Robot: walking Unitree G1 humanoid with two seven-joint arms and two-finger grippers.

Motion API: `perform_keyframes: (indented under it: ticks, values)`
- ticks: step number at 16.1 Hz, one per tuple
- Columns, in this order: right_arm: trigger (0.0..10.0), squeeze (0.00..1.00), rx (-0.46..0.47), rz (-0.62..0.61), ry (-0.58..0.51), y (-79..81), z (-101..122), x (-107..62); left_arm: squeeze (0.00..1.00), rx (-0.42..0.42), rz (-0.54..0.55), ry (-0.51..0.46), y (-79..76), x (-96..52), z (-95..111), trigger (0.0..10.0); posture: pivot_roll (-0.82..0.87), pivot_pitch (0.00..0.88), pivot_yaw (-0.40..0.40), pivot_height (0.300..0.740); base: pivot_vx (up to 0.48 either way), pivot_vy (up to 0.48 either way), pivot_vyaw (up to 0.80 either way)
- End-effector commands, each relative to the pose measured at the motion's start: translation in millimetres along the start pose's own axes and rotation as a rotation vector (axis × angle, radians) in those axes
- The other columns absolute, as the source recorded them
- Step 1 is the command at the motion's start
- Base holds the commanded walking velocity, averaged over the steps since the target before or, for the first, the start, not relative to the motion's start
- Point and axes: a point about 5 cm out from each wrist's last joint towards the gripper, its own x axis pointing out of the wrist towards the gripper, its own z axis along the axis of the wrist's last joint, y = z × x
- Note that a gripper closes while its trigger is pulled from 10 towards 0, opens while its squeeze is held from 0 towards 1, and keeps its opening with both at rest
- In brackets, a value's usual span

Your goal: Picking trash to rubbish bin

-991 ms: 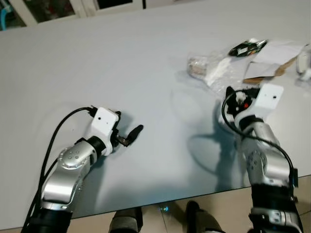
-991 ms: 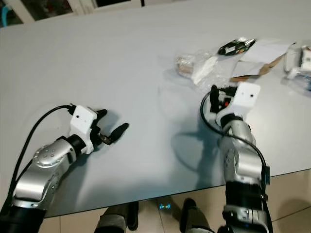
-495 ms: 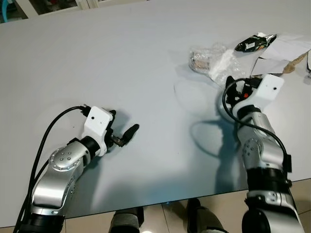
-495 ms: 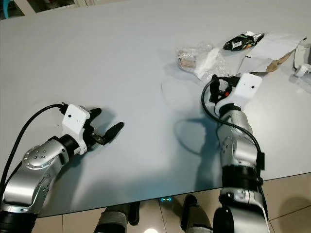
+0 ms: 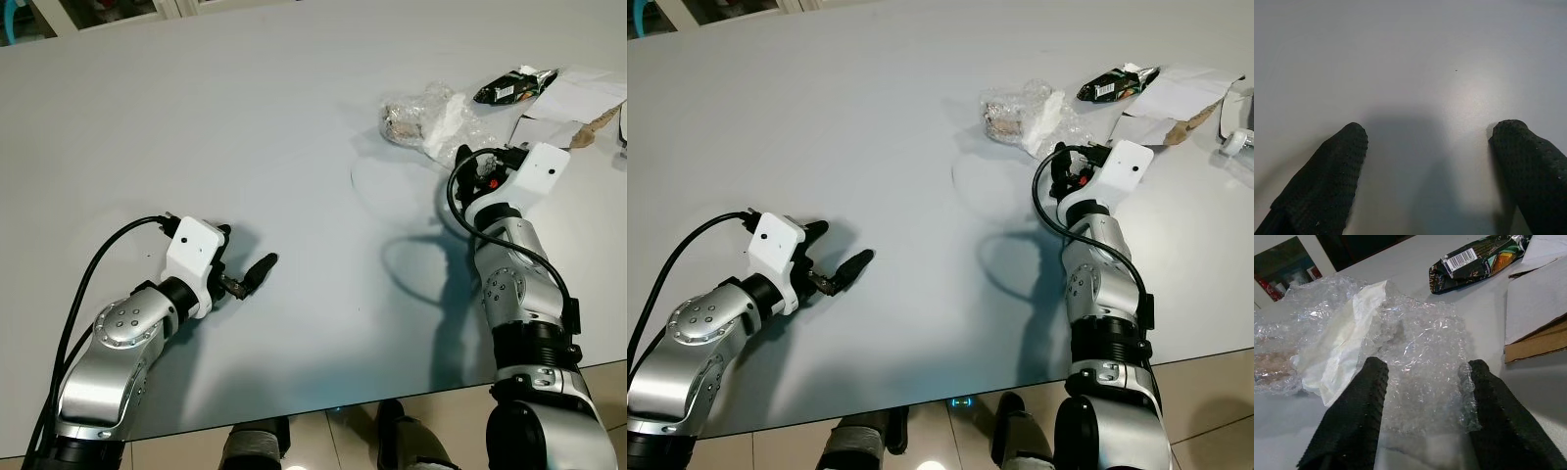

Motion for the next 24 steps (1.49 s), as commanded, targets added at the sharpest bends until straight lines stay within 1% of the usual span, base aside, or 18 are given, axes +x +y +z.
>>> perform_keyframes:
  ticks: [1,14,18,21,24]
  values:
    - [0.0,0.00,0.024,-0.016,0.062,-4.1,-16.7,-4.0,0.00,-0.011,0.014,0.055,2.2,-5.8,-9.9,10.0,0.43,0.359,0.081,0.740,0.000,0.000,0.00]
    - [0.0,0.00,0.024,-0.024,0.043,-5.9,-19.7,-6.0,0.00,-0.005,0.005,0.062,2.4,-4.7,-9.3,10.0,0.42,0.358,0.087,0.740,0.000,0.000,0.00]
    - [0.0,0.00,0.026,-0.029,0.031,-5.1,-19.5,-8.1,0.00,-0.006,0.000,0.060,2.0,-1.9,-8.8,10.0,0.42,0.350,0.094,0.740,0.000,0.000,0.00]
    - [0.0,0.00,0.033,-0.041,0.010,-4.6,-18.2,-12.2,0.00,-0.003,-0.007,0.057,2.2,1.1,-7.7,10.0,0.41,0.345,0.099,0.740,0.000,0.000,0.00]
    - [0.0,0.00,0.033,-0.061,-0.031,-0.7,-15.3,-20.4,0.00,0.000,-0.014,0.058,2.9,2.1,-7.3,10.0,0.41,0.343,0.106,0.740,0.000,0.000,0.00]
